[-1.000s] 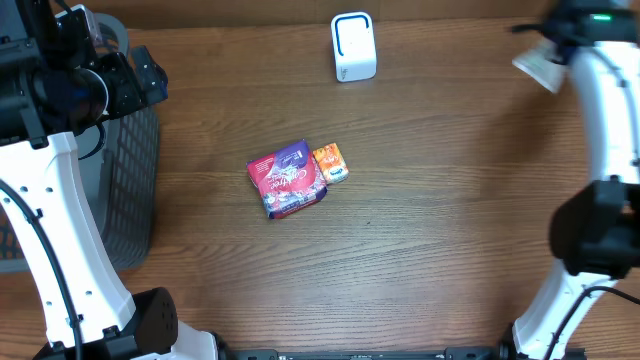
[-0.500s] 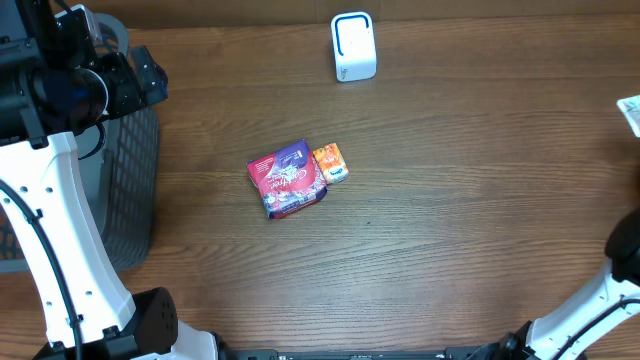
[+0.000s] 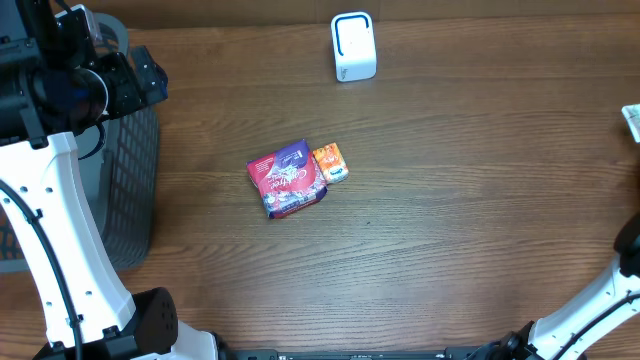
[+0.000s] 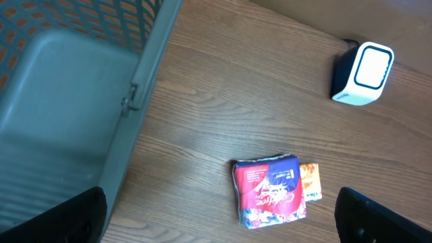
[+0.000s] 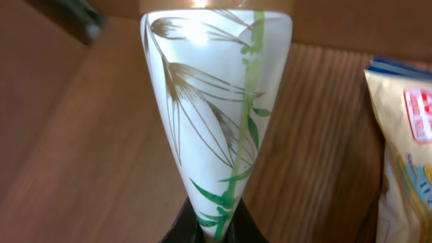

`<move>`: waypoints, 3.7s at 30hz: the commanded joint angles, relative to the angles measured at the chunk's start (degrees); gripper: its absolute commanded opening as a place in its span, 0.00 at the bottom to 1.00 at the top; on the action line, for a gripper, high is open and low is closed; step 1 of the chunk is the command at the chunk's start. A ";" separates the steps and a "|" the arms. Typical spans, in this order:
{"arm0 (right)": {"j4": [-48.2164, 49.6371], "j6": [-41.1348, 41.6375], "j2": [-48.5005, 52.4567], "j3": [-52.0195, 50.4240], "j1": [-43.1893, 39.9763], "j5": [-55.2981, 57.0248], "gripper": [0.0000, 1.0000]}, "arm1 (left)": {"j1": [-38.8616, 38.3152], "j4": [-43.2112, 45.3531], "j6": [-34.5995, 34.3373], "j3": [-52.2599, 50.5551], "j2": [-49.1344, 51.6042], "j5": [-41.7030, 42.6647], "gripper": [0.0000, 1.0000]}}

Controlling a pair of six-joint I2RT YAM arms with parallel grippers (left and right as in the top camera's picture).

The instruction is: Scan the item barcode

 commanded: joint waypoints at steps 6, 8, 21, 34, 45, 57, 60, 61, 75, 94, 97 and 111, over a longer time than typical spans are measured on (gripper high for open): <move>-0.13 5.03 3.76 -0.02 -1.11 9.53 0.04 | -0.11 0.20 0.24 0.76 -0.24 -0.39 1.00; -0.11 4.92 3.76 0.00 -1.66 10.21 0.04 | -0.11 0.22 0.24 0.76 -0.24 -0.39 1.00; -3.82 -2.58 -0.28 0.55 -4.52 10.12 0.57 | -0.11 0.20 0.22 0.76 -0.24 -0.39 1.00; -7.45 -2.97 -19.37 0.55 -0.94 -39.56 0.71 | -0.11 0.22 0.24 0.76 -0.24 -0.39 1.00; -21.62 -11.34 -19.67 0.37 17.44 -67.91 1.00 | -0.11 0.20 0.24 0.76 -0.24 -0.39 1.00; -27.98 -12.20 -19.67 0.37 49.46 -46.97 1.00 | -0.11 0.20 0.24 0.76 -0.24 -0.39 1.00; -26.88 -12.17 -19.67 0.37 55.69 -42.60 1.00 | -0.11 0.20 0.24 0.76 -0.24 -0.39 1.00; -26.93 -12.17 -19.67 0.37 57.20 -40.92 1.00 | -0.11 0.20 0.22 0.76 -0.24 -0.39 1.00; -32.09 -6.95 -15.30 -2.60 67.32 -14.73 0.97 | -0.11 0.20 0.22 0.76 -0.24 -0.39 1.00; -16.92 -3.72 -2.89 -10.21 67.34 -20.04 0.44 | -0.11 0.20 0.24 0.76 -0.24 -0.39 1.00; -16.15 -3.74 -1.97 -11.13 67.67 -19.87 0.42 | -0.11 0.22 0.24 0.76 -0.24 -0.39 1.00; -17.81 -3.72 -0.94 -11.39 67.60 -17.97 0.33 | -0.11 0.20 0.22 0.76 -0.24 -0.39 1.00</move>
